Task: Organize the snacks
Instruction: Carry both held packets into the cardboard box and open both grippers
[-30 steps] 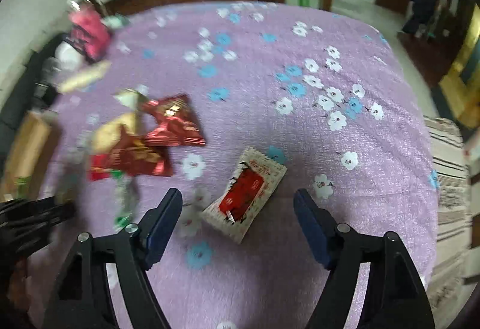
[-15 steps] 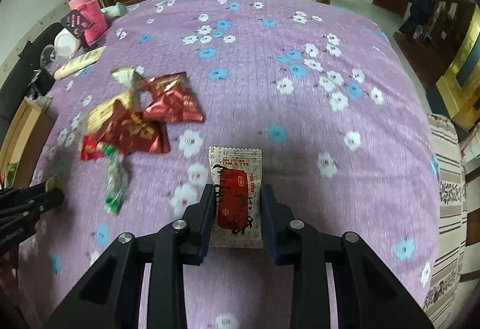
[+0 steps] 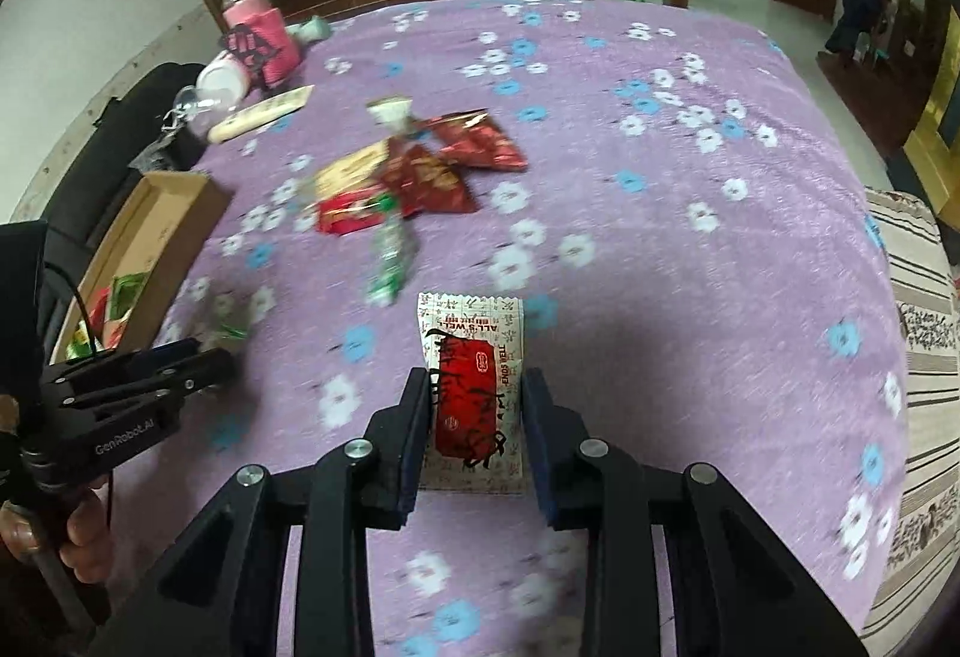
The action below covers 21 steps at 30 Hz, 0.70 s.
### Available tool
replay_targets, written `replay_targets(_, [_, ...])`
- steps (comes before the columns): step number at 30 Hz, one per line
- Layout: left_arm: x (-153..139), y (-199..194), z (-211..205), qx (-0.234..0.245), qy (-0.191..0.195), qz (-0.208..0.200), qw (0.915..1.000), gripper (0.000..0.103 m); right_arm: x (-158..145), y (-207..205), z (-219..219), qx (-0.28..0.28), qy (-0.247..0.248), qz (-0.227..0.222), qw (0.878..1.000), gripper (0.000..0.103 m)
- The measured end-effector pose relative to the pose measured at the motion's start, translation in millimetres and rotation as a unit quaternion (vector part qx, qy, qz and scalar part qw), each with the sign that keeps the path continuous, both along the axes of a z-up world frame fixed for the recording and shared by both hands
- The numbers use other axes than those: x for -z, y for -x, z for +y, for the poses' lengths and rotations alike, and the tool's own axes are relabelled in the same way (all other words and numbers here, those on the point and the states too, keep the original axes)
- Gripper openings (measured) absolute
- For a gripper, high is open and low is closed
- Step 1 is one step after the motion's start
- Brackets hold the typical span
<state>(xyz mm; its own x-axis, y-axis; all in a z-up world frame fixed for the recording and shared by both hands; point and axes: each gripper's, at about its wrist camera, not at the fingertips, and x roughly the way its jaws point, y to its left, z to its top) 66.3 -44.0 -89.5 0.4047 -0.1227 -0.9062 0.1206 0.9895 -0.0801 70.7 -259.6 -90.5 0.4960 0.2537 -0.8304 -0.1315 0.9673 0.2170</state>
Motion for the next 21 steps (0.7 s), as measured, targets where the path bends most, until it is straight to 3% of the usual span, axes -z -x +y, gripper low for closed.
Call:
replay_targets(5, [-23.8, 14.3, 21.7, -0.002, 0.013, -0.025, 0.9996, 0.033, -8.1, 6.9, 35.0, -0.025, -0.012, -0.005, 1.000, 0.030])
replay_targets(11, [-47.5, 17.3, 87.1, -0.053, 0.014, -0.054, 0.9971, 0.033, -25.4, -4.6, 106.2, -0.084, -0.051, -0.015, 0.995, 0.030])
replay_targets(17, [-34.3, 1.4, 174.2, -0.142, 0.005, -0.027, 0.9895, 0.034, -28.4, -32.7, 206.1, -0.151, -0.110, -0.006, 0.982, 0.029])
replay_targets(21, [-21.2, -7.1, 205.2, -0.165, 0.021, 0.006, 0.9861, 0.034, -17.1, -45.7, 253.2, -0.177, -0.112, 0.001, 0.978, 0.032])
